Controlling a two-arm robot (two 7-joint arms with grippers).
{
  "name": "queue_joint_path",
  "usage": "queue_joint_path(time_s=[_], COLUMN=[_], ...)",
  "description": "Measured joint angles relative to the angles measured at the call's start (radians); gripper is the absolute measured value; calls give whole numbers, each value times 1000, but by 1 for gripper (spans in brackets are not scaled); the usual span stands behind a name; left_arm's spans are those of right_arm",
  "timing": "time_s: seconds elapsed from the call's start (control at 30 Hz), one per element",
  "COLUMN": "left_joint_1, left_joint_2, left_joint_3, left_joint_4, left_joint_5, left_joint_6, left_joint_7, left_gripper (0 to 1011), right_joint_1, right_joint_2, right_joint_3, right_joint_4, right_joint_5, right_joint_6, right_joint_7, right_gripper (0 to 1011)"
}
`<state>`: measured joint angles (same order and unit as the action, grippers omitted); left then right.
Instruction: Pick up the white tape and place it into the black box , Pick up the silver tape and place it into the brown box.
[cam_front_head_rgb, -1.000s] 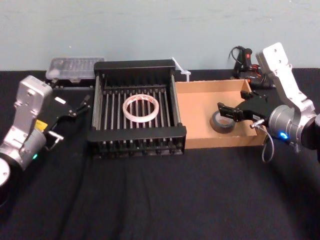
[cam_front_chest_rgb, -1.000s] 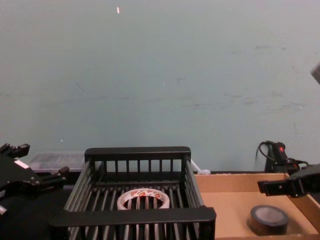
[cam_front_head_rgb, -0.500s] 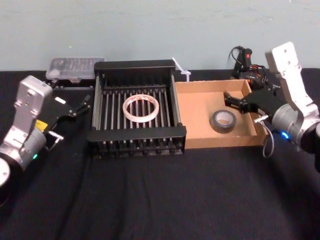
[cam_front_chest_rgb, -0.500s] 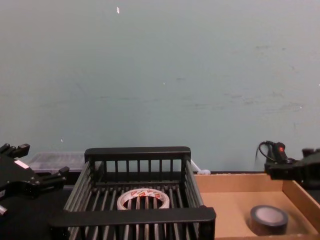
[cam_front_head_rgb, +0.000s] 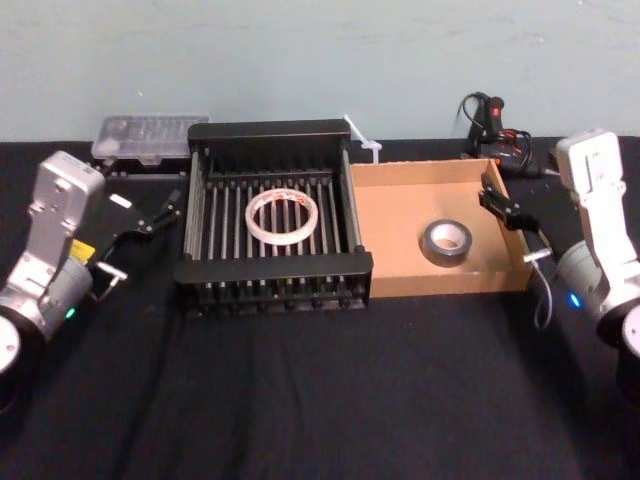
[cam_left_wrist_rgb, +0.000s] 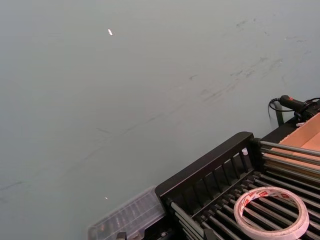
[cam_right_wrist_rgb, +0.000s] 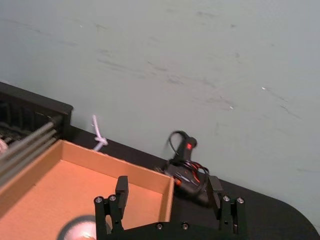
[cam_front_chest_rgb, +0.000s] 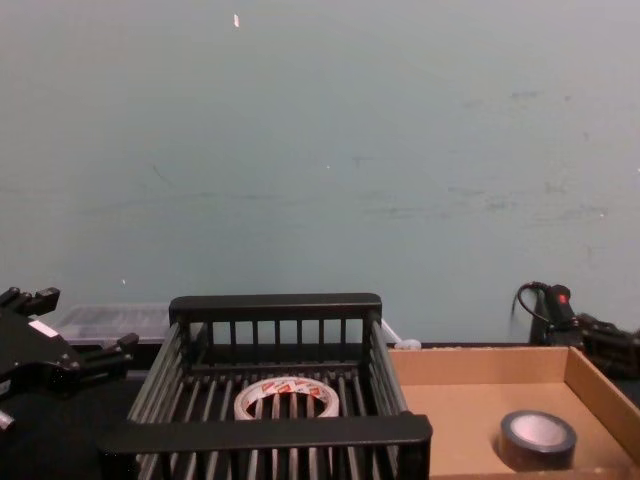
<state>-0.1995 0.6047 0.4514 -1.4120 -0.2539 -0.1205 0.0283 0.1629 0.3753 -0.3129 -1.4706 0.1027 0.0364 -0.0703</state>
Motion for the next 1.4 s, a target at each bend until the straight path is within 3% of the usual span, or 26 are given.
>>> queue_joint_path(time_s=[0.33,1.4], left_joint_1=[0,0], left_joint_2=[0,0], left_joint_3=[0,0], left_joint_4=[0,0], left_joint_5=[0,0], left_joint_6=[0,0], left_joint_7=[0,0], left_gripper=[1001,1001], right_joint_1=[-37,-34], right_joint_2=[-19,-16], right_joint_3=[30,24], right_joint_4=[22,23], right_joint_5=[-23,-24], right_joint_6=[-32,-31], right_joint_7=[-22,-22], right_gripper=[1002,1002])
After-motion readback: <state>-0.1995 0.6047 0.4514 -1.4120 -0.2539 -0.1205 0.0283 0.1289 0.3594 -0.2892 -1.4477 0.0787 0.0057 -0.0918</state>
